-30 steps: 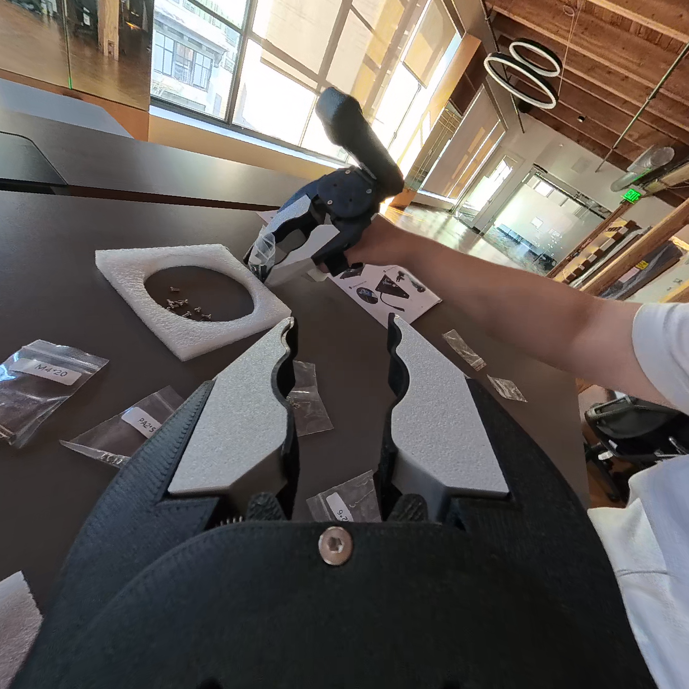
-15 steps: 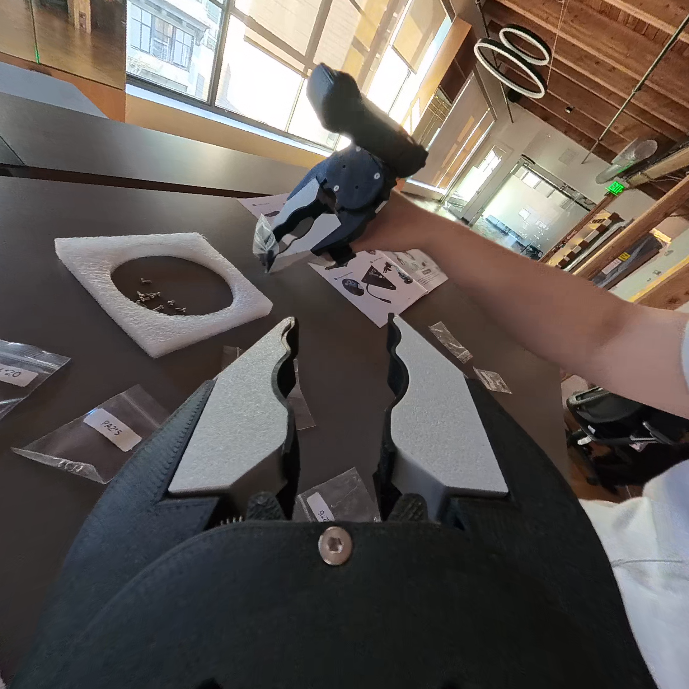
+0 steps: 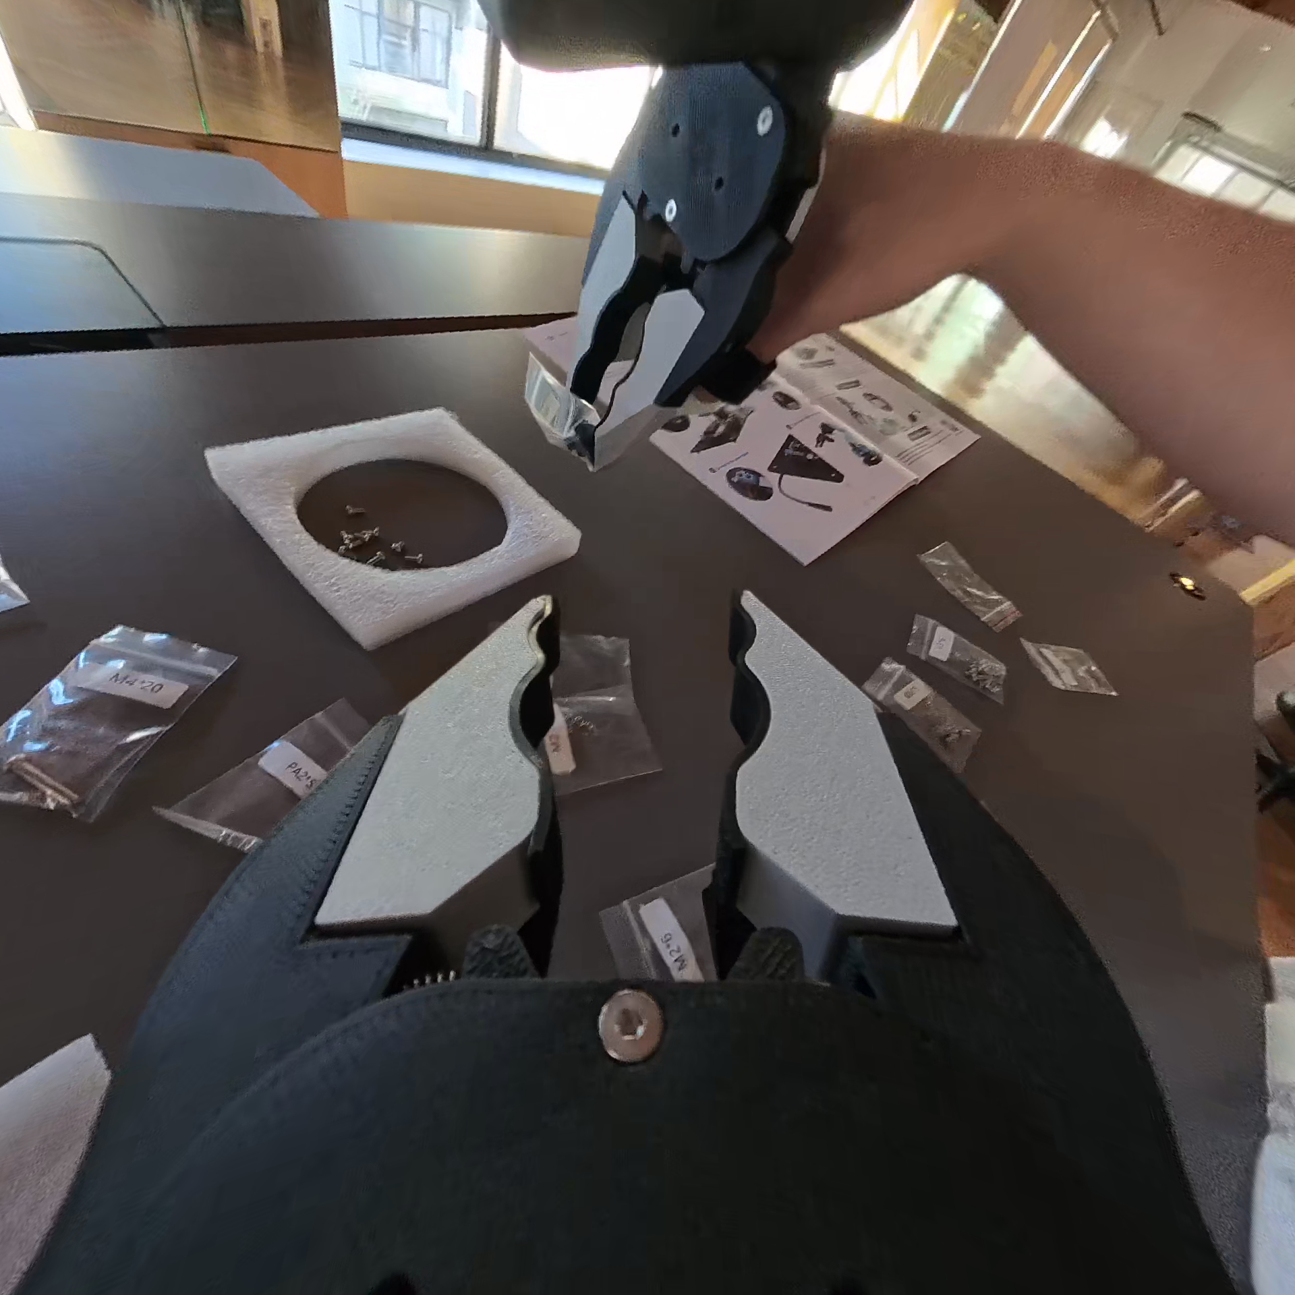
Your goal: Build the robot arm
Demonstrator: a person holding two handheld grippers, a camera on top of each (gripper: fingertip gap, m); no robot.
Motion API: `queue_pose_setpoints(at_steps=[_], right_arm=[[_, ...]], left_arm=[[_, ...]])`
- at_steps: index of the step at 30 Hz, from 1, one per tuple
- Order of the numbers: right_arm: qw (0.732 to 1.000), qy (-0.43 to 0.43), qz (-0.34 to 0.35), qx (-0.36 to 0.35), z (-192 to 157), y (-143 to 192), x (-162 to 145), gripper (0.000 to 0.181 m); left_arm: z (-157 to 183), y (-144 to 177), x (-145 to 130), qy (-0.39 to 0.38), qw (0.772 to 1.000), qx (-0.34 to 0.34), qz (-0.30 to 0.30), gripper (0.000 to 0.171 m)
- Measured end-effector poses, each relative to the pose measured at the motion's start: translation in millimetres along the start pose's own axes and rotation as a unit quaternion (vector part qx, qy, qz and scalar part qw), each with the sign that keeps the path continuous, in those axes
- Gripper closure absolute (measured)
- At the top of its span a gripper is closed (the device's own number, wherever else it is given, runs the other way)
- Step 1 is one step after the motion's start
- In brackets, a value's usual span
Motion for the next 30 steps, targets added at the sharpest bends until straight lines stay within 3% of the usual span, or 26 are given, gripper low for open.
queue_pose_setpoints(at_steps=[9,30], right_arm=[[0.990,0.092,-0.111,-0.005,-10.1,-20.3,25.6,0.157],[0.988,0.099,-0.114,0.025,-2.1,-23.7,40.2,0.154]], left_arm=[[-11.8,3.7,-6.6,0.003,0.999,0.031,-0.011,0.124],[-17.3,3.0,-11.3,0.003,0.999,0.043,-0.026,0.123]])
Point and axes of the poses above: each gripper's, where its closed fingertips meet, y back along the fingers, x out of its top, z = x × y across the jaws, the point moved 1 cm from there along y, back along the fingers, and after that the axes turned 2 degrees about -x, right-handed, at the moved point
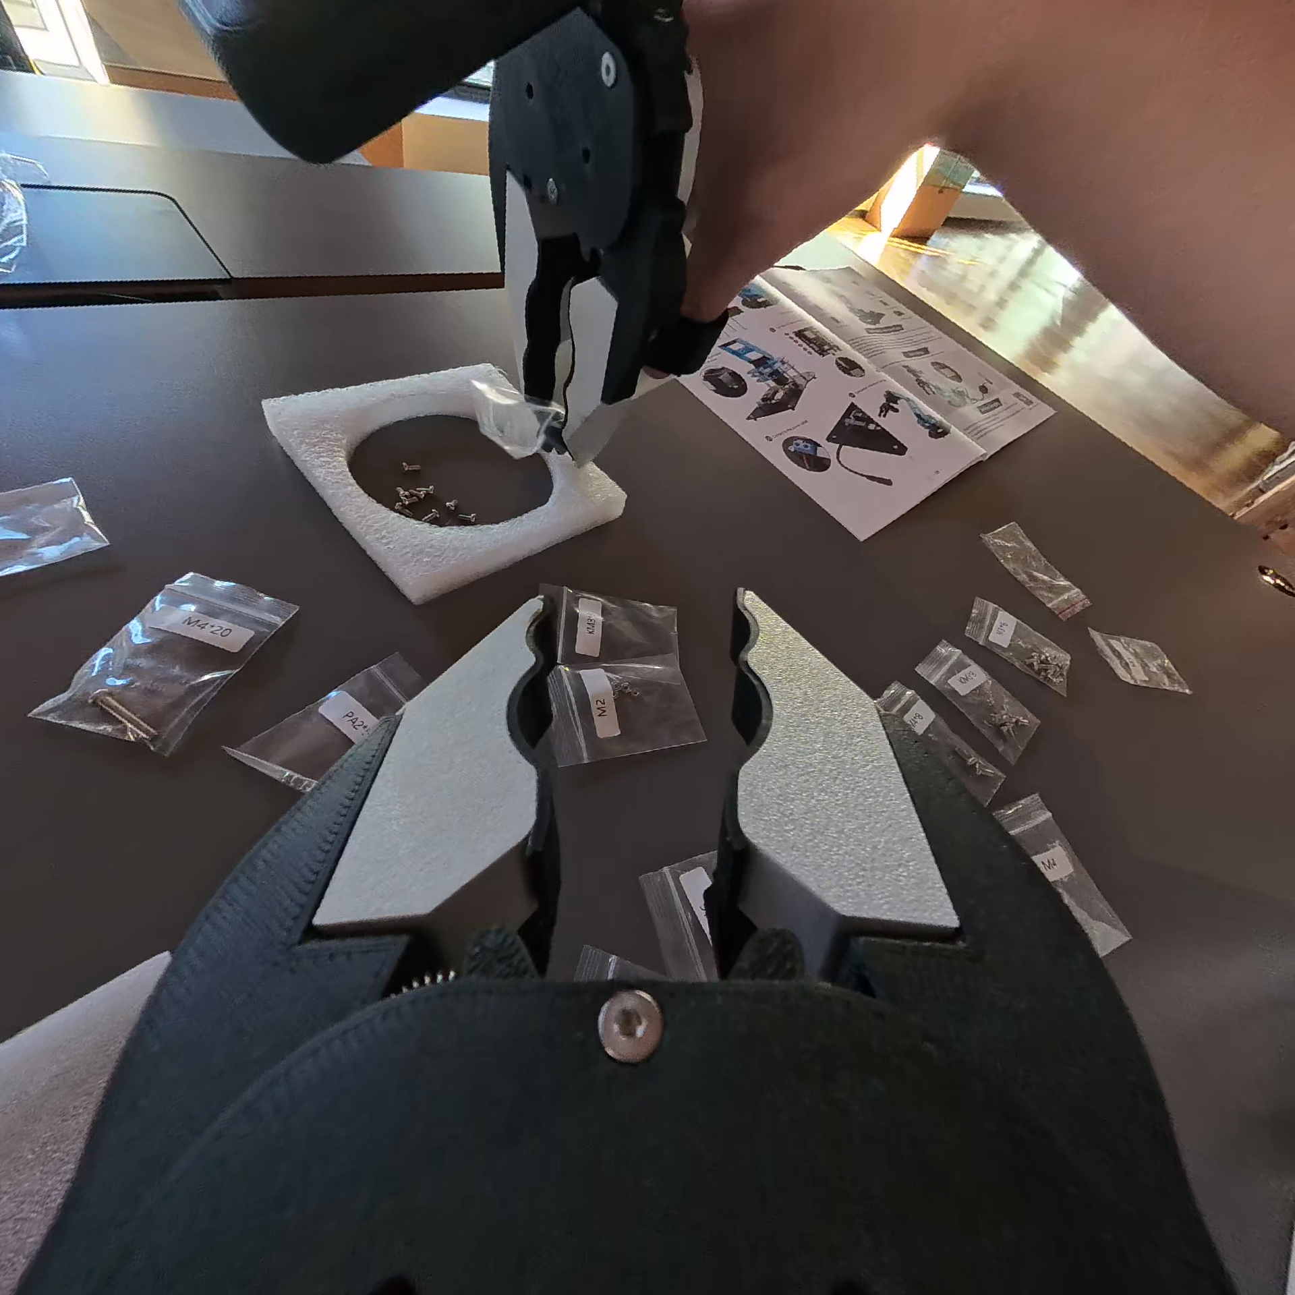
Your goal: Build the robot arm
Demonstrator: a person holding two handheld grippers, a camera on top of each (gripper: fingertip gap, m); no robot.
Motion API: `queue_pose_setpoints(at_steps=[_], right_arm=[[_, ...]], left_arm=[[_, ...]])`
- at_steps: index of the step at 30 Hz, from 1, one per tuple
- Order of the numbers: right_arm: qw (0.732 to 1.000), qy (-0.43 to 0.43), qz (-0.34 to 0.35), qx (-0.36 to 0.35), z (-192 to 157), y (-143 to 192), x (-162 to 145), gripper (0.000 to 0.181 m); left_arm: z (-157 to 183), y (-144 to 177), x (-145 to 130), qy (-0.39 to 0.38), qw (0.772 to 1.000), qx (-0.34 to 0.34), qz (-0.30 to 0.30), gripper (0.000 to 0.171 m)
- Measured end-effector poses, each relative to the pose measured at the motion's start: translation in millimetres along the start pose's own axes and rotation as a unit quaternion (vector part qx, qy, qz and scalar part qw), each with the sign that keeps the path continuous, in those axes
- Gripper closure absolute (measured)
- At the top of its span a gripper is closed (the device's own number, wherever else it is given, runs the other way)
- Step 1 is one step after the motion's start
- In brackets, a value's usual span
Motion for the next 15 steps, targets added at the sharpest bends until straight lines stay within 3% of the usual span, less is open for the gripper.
queue_pose_setpoints(at_steps=[7,11,15], right_arm=[[0.999,-0.015,0.045,0.013,-0.5,0.6,-0.6,0.151],[0.992,-0.045,0.105,0.045,-1.8,6.0,3.8,0.149],[0.987,-0.062,0.139,0.056,-0.3,4.5,3.0,0.157]], left_arm=[[1.9,-1.1,-1.4,0.000,1.000,-0.003,-0.004,0.123],[2.8,-2.6,-3.2,0.002,1.000,-0.006,-0.008,0.123],[3.4,-3.2,-3.9,0.000,1.000,-0.007,-0.010,0.123]])
Point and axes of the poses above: each gripper's, where its closed fingertips meet, y back along the fingers, x out of its top, z = x × y across the jaws, the point moved 1 cm from there along y, back along the fingers, and after that the axes turned 2 degrees about -x, right-handed, at the moved point
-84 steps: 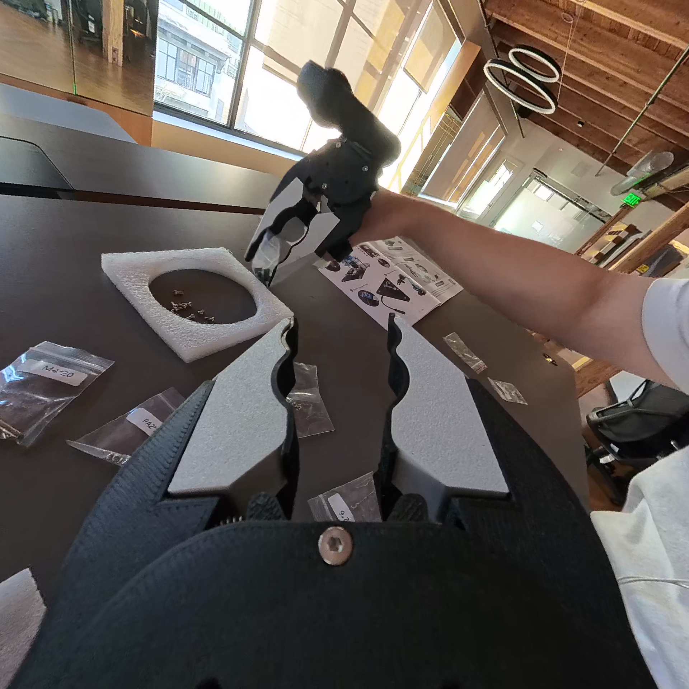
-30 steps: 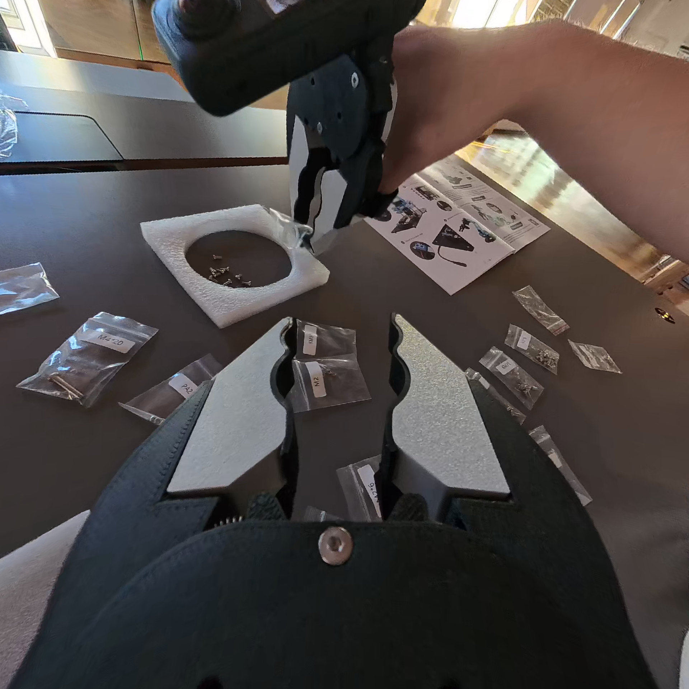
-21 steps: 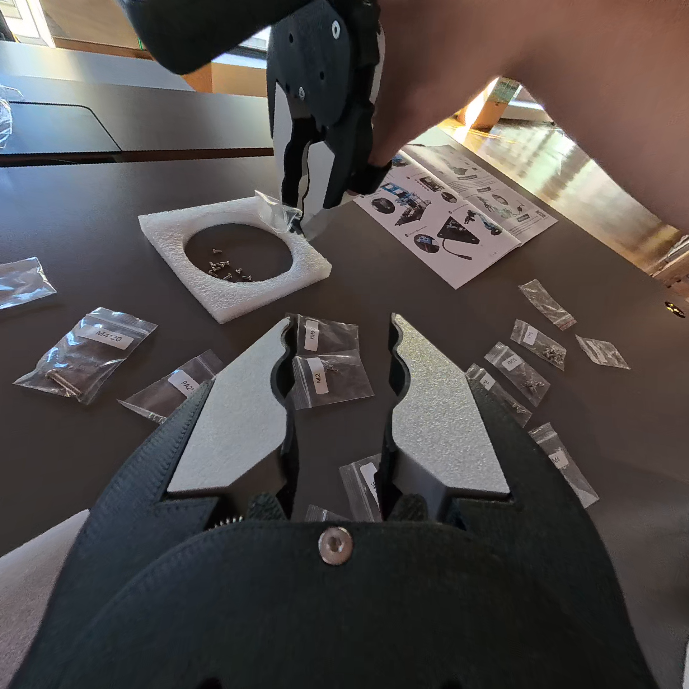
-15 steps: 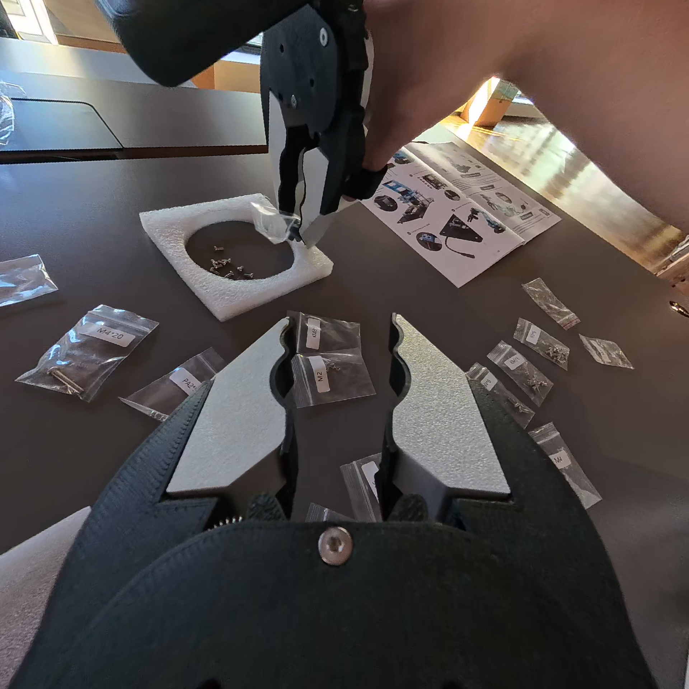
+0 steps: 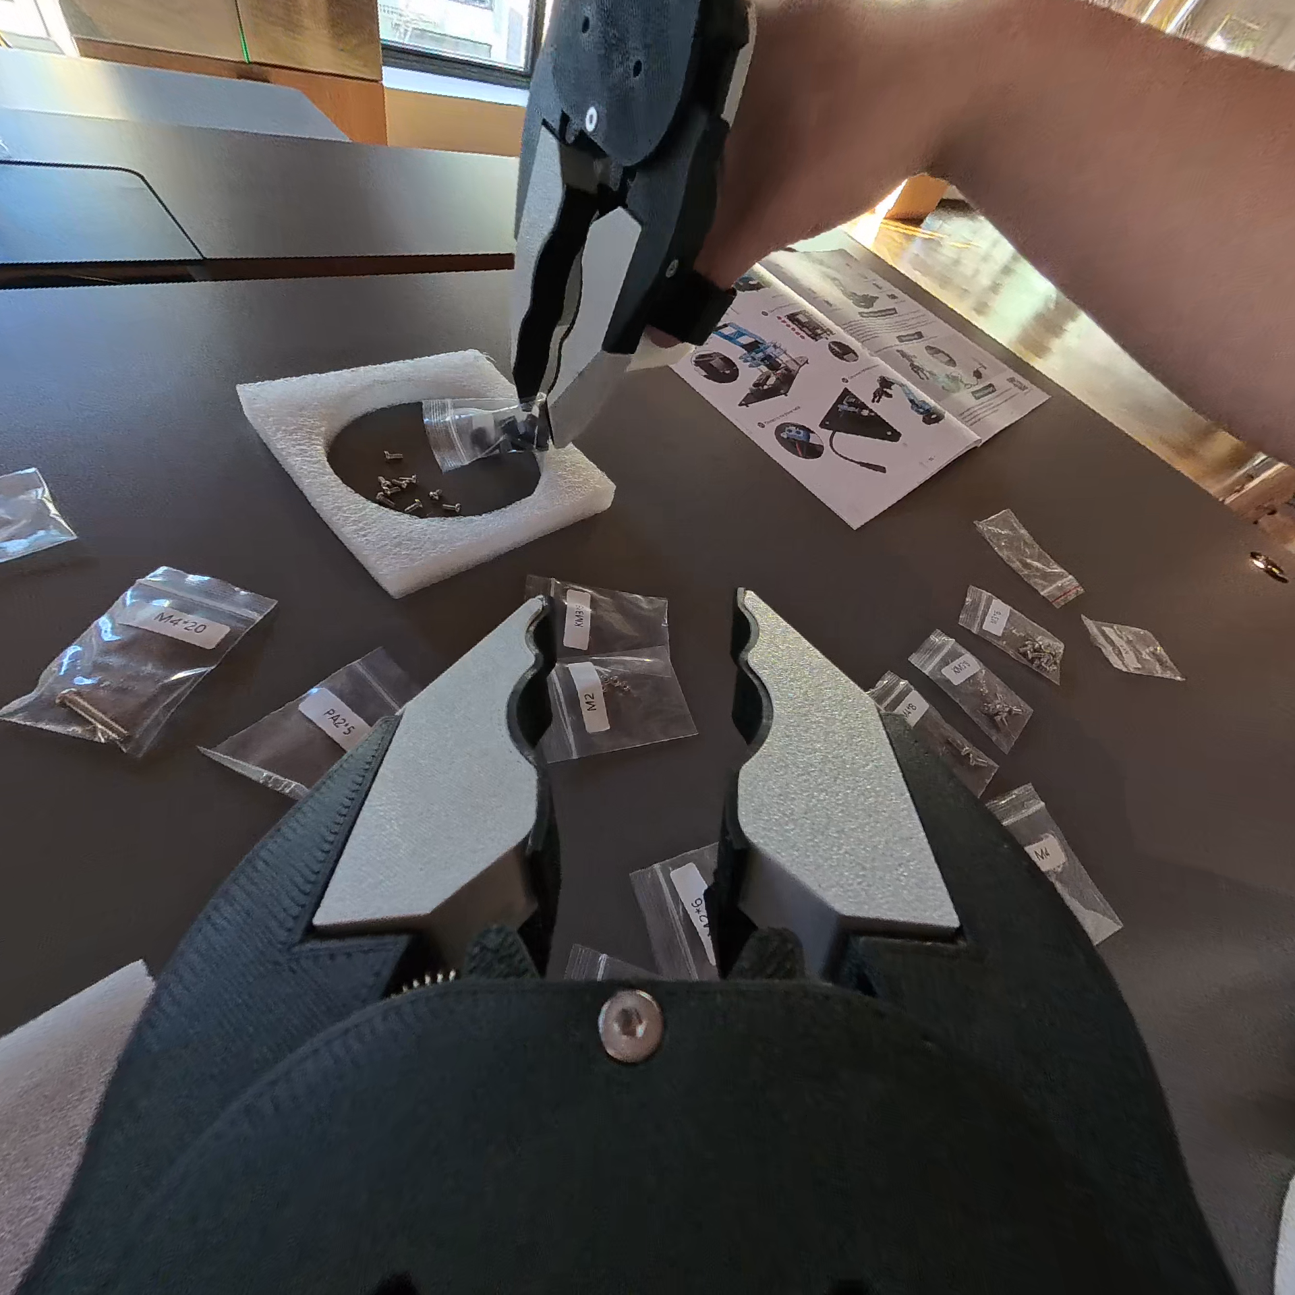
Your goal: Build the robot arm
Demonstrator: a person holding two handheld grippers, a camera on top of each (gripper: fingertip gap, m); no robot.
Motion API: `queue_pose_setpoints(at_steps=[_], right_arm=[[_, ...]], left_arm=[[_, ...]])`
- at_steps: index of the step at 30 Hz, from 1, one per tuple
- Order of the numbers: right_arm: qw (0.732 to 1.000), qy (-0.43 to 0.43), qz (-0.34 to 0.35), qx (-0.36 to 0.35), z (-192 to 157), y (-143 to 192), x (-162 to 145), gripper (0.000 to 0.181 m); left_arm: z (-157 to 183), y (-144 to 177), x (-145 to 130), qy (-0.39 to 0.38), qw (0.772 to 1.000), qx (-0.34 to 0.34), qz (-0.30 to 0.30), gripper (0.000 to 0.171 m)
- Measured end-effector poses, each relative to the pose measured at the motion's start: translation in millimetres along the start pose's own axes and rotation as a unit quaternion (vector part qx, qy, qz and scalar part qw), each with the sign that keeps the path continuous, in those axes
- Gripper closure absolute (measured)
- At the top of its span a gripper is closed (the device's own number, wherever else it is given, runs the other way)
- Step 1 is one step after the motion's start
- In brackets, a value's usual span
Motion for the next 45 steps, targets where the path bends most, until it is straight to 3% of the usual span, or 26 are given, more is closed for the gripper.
queue_pose_setpoints(at_steps=[11,22,34,40,43,45], right_arm=[[0.994,-0.079,0.074,0.007,4.2,4.2,1.1,0.136],[0.990,-0.110,0.088,-0.031,8.4,-0.2,2.1,0.158],[0.997,-0.029,0.030,-0.062,1.0,6.5,-9.7,0.158],[0.997,-0.016,0.003,-0.079,6.8,7.0,-12.0,0.159],[0.998,-0.024,-0.008,-0.052,1.2,5.3,-13.3,0.159],[0.996,-0.013,-0.016,-0.081,9.3,6.8,-14.4,0.159]], left_arm=[[0.3,2.3,2.0,0.000,1.000,0.000,0.004,0.123],[-0.2,2.1,1.0,0.001,1.000,0.000,0.000,0.123],[-0.7,2.6,0.6,0.002,1.000,0.001,0.000,0.123],[0.5,1.9,-0.3,-0.001,1.000,0.000,-0.003,0.123],[0.6,2.1,0.0,-0.001,1.000,0.001,-0.003,0.123],[0.5,2.7,0.5,-0.001,1.000,0.001,-0.002,0.123]])
Point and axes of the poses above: each gripper's, where its closed fingertips meet, y back along the fingers, x out of its top, z = x × y across the jaws, the point moved 1 cm from there along y, back along the fingers, and after that the axes turned 2 degrees about -x, right-handed, at the moved point
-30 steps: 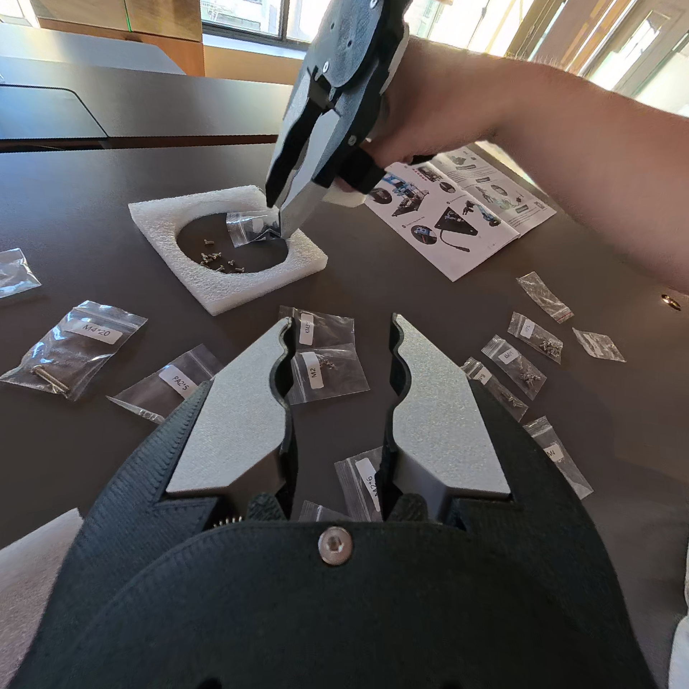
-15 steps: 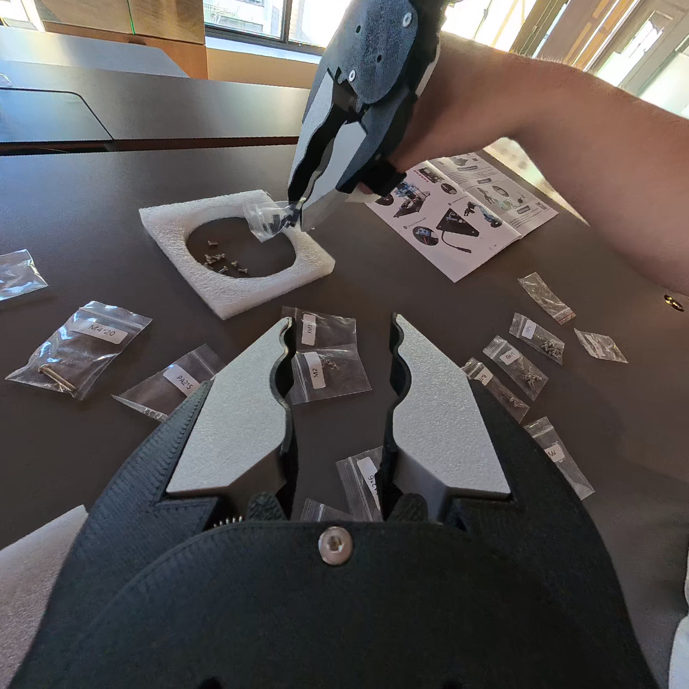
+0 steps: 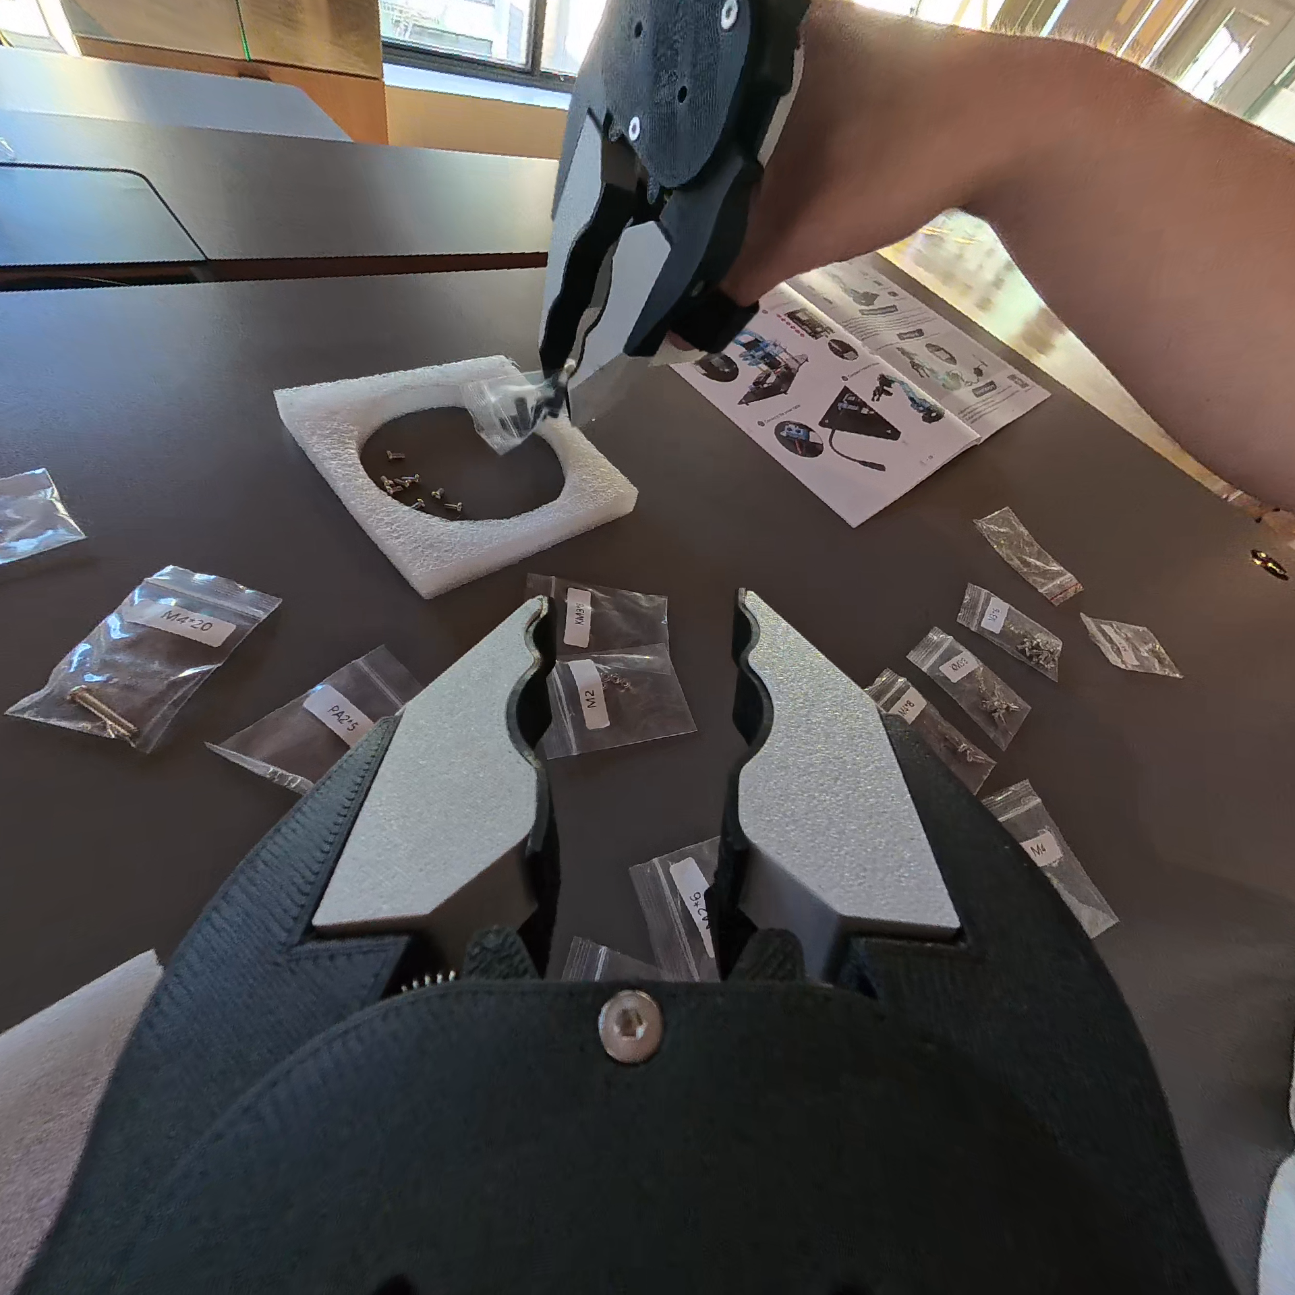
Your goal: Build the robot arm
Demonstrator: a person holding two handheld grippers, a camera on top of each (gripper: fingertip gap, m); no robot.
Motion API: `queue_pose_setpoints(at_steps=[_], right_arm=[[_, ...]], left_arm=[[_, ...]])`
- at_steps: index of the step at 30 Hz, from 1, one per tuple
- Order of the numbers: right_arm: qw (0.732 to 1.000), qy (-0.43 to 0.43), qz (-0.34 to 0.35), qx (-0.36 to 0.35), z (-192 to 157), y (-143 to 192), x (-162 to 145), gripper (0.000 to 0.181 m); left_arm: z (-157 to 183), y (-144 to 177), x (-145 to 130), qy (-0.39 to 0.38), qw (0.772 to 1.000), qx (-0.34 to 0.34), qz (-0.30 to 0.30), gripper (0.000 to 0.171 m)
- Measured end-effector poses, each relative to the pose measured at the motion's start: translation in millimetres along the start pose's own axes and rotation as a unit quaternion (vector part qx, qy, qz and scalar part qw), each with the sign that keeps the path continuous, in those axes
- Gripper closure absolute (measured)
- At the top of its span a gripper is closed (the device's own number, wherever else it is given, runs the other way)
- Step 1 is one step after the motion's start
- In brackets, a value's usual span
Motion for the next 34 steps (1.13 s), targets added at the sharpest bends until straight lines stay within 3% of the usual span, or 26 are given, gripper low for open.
queue_pose_setpoints(at_steps=[7,9,12,14,16,19,21,23,30,32,34], right_arm=[[0.999,0.017,-0.028,0.023,-8.1,-0.2,2.5,0.159],[0.999,0.033,-0.033,-0.008,0.1,-0.4,3.8,0.159],[0.999,0.027,-0.042,0.020,-6.6,-0.9,4.5,0.159],[0.998,0.037,-0.051,-0.003,0.4,-1.2,3.5,0.159],[0.997,0.039,-0.064,0.026,-9.1,-1.1,2.0,0.159],[0.996,0.053,-0.075,-0.002,-1.3,-1.9,2.9,0.160],[0.995,0.048,-0.089,0.025,-8.6,-2.4,0.9,0.159],[0.993,0.066,-0.096,-0.003,-1.7,-3.0,0.9,0.159],[0.989,0.073,-0.127,0.022,-9.6,0.5,-2.2,0.160],[0.989,0.078,-0.124,-0.009,0.2,0.5,1.3,0.160],[0.988,0.077,-0.134,0.018,-7.6,0.7,-0.2,0.160]], left_arm=[[-0.8,0.4,0.1,0.001,1.000,0.001,-0.001,0.122],[-0.9,0.5,0.2,0.001,1.000,0.002,-0.001,0.122],[-1.5,0.8,0.0,0.002,1.000,0.003,-0.001,0.122],[-2.2,1.2,0.4,0.003,1.000,0.004,0.000,0.122],[-2.1,1.6,1.0,0.004,1.000,0.003,0.002,0.122],[-1.5,1.9,1.6,0.005,1.000,0.001,0.003,0.122],[-1.2,2.1,2.0,0.003,1.000,0.002,0.003,0.122],[-1.3,2.6,2.4,0.004,1.000,0.002,0.005,0.122],[-1.1,3.5,3.7,0.003,1.000,0.002,0.008,0.122],[-0.6,3.6,3.8,0.003,1.000,0.001,0.008,0.122],[-0.5,3.7,4.2,0.002,1.000,0.002,0.008,0.122]])
Point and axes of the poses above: each gripper's, where its closed fingertips meet, y back along the fingers, x out of its top, z = x × y across the jaws, the point moved 1 cm from there along y, back along the fingers, and after that the axes turned 2 degrees about -x, right-handed, at the moved point
